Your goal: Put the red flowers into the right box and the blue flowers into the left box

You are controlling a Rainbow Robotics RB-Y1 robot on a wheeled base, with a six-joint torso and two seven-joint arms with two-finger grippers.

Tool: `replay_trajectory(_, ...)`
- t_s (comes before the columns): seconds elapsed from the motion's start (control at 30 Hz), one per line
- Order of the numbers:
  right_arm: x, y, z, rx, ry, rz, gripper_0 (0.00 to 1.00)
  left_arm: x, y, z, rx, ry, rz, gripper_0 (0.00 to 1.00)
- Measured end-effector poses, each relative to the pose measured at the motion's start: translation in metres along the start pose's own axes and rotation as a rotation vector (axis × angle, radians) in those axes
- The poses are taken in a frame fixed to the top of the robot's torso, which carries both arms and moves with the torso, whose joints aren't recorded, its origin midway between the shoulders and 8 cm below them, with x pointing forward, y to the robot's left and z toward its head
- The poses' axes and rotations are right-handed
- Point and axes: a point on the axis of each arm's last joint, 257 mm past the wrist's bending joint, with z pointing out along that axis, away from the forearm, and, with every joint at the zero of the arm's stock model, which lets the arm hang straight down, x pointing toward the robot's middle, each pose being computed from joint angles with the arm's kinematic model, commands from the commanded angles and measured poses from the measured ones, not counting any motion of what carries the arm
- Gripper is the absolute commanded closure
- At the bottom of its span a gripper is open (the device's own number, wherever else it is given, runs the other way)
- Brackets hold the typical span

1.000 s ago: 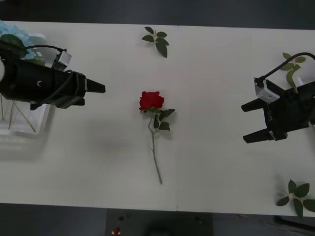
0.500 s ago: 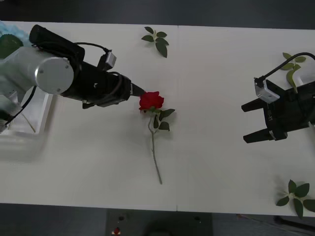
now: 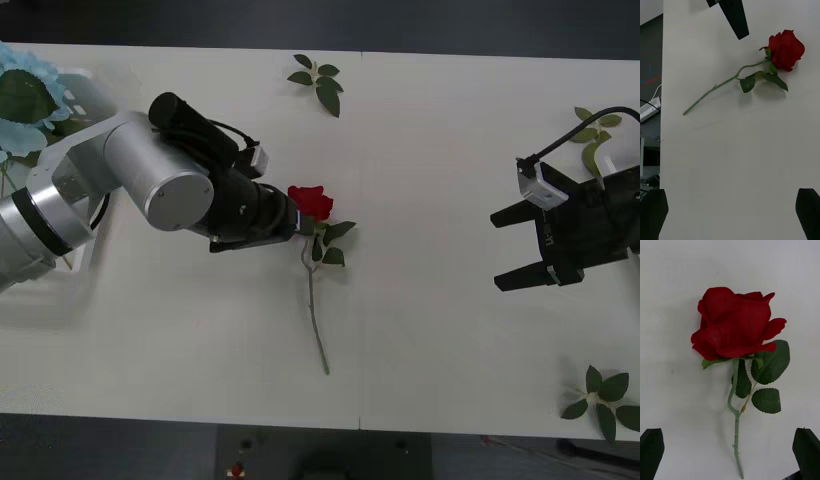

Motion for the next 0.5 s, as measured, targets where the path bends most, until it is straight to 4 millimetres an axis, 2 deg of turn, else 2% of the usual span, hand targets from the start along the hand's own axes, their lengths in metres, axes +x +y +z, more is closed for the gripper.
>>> replay_trajectory(0.2, 0.000, 0.000, 0.000, 0.000, 0.000, 0.000, 0.00, 0.001, 0.010, 0.014, -0.083, -0.040, 0.038, 0.00)
replay_trajectory(0.5, 0.000, 0.000, 0.000, 0.000, 0.000, 0.000, 0.00, 0.007, 0.003, 0.043, -0.142, -0.049, 0.016, 0.00)
